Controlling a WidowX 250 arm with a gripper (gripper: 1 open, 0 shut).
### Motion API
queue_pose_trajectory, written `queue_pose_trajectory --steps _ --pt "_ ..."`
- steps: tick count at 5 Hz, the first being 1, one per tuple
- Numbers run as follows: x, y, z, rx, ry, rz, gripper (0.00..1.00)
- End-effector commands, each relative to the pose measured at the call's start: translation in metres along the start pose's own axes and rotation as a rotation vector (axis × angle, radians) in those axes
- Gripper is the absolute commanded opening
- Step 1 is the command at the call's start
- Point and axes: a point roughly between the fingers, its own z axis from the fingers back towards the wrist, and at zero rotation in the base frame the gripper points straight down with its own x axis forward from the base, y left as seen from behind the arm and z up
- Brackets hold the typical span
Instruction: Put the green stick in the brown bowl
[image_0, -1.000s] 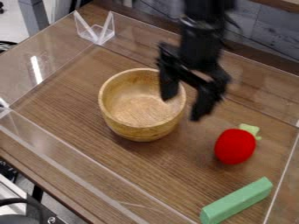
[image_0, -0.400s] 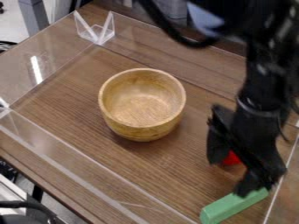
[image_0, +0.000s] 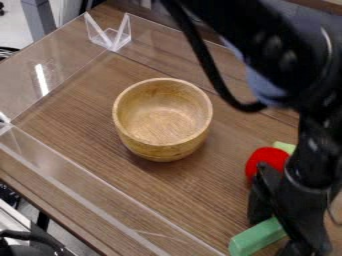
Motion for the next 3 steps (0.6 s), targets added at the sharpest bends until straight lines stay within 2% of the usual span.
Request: queue_pose_trajectory --steps 1,2,3 --pt "0.0061 0.0021 0.0035 0.023 -0.064 0.062 1.00" --pt "0.0082 0.0033 0.0037 0.016 -0.098 0.094 1.00" --pt "0.0036 0.0106 0.0045 0.009 -0.127 0.093 1.00"
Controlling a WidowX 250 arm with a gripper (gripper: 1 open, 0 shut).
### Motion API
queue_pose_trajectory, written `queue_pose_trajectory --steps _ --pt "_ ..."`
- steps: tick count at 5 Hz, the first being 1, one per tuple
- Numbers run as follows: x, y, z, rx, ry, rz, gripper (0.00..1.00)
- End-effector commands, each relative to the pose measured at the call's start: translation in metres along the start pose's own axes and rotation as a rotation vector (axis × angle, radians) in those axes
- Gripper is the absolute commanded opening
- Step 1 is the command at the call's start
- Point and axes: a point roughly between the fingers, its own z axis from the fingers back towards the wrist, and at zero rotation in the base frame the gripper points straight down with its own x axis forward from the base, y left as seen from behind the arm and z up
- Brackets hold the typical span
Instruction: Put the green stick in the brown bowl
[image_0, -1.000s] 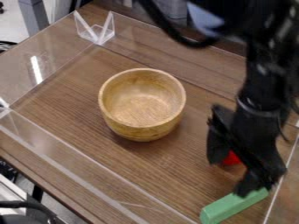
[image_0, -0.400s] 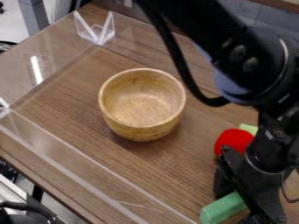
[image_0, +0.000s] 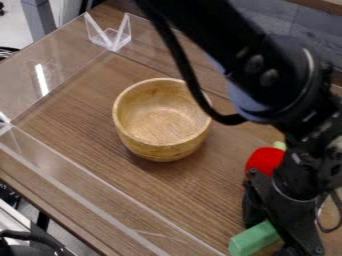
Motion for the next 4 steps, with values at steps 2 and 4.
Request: queue_pose_trajectory --steps 2,4 --pt "0.008 0.009 0.027 -0.024 -0.112 -0.035 1.00" --pt "0.010 0.007 0.037 -0.008 -0.140 0.034 1.00"
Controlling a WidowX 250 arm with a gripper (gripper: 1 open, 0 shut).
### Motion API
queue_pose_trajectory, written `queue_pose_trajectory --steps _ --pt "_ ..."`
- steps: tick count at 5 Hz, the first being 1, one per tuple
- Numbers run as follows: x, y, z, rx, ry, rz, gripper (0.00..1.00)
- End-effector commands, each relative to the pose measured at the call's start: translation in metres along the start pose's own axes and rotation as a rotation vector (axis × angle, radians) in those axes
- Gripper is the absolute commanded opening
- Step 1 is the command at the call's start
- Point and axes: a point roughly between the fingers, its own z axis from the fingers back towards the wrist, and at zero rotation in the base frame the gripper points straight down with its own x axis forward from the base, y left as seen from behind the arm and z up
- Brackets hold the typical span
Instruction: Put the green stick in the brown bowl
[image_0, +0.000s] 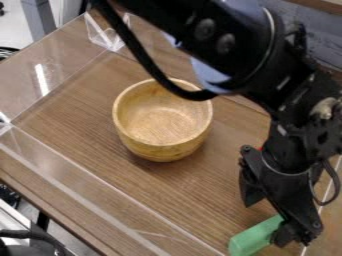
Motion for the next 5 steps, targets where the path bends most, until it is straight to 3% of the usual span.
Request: queue_pose_trajectory --steps 1,2,4,5 --pt "0.004 -0.001 0.010 0.003 -0.045 0.084 1.00" --pt "0.001 -0.002 0.010 0.004 -0.046 0.156 1.00" --pt "-0.001 -0.010 -0.019 -0.027 -0.058 0.039 1.00" --pt "0.010 -0.002 -0.011 -0.021 -0.076 0.091 1.00"
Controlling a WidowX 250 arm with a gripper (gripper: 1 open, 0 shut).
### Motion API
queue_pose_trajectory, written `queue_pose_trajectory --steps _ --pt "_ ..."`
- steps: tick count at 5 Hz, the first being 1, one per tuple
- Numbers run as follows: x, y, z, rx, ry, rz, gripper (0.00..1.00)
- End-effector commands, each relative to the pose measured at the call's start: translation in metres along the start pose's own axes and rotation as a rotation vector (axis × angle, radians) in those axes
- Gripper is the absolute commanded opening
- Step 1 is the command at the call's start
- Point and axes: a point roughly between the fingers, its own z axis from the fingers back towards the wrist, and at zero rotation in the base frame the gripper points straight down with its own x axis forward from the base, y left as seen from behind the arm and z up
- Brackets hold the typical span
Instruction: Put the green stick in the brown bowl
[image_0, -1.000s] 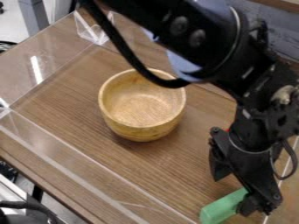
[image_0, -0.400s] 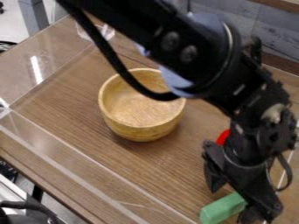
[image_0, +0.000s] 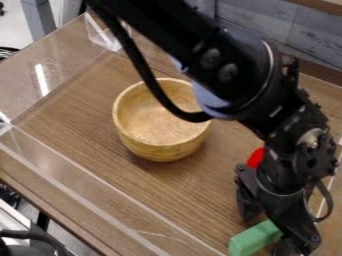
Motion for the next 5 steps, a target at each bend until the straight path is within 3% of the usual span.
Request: queue_pose_trajectory --steps 1,3,4,5 --pt "0.005 0.002 0.014 0.002 -0.045 0.063 0.00" --pt "0.005 0.011 0.032 0.012 -0.064 0.091 0.00" --pt "0.004 0.022 0.062 0.013 -0.082 0.081 0.00" --pt "0.001 0.046 0.089 0.027 -0.104 0.107 0.00"
